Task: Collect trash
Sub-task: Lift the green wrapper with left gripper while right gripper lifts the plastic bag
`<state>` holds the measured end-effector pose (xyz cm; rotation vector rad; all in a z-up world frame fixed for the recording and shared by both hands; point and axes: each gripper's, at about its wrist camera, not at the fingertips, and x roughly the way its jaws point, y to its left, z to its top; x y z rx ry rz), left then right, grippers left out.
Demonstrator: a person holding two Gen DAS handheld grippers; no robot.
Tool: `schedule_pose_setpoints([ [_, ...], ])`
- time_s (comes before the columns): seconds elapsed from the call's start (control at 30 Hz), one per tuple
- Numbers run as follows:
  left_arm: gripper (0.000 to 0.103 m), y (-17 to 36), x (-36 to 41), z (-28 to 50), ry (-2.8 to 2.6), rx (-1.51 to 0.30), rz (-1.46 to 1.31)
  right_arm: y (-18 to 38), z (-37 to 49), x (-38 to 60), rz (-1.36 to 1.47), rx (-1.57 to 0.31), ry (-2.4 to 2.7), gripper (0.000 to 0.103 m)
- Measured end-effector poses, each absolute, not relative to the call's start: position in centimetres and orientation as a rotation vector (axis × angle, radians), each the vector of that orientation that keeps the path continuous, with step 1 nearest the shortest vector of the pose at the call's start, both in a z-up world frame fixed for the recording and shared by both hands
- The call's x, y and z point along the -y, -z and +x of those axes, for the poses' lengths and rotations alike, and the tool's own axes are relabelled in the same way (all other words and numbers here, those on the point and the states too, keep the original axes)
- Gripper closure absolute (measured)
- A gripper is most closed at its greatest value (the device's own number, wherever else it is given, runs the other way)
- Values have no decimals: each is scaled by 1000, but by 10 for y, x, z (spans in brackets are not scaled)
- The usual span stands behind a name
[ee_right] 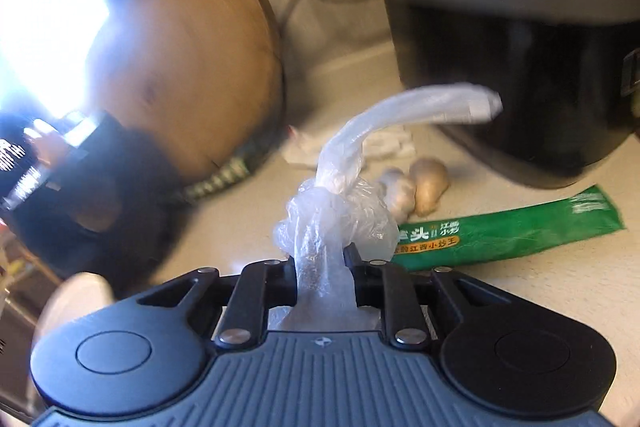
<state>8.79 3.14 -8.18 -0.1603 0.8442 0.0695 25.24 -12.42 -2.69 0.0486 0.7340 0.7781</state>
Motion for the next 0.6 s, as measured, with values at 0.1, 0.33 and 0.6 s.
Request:
schedule_pose_setpoints([
  [0.1, 90, 77, -34, 81, -46, -807, -145, 3, 218, 154, 67, -660, -752, 85],
  [0.33, 94, 64, -22, 74, 102, -759, -112, -23, 151, 239, 100, -527, -538, 85],
  [0.6, 94, 49, 22, 77, 292, -706, 1, 4, 100, 308, 185, -613, -253, 85],
])
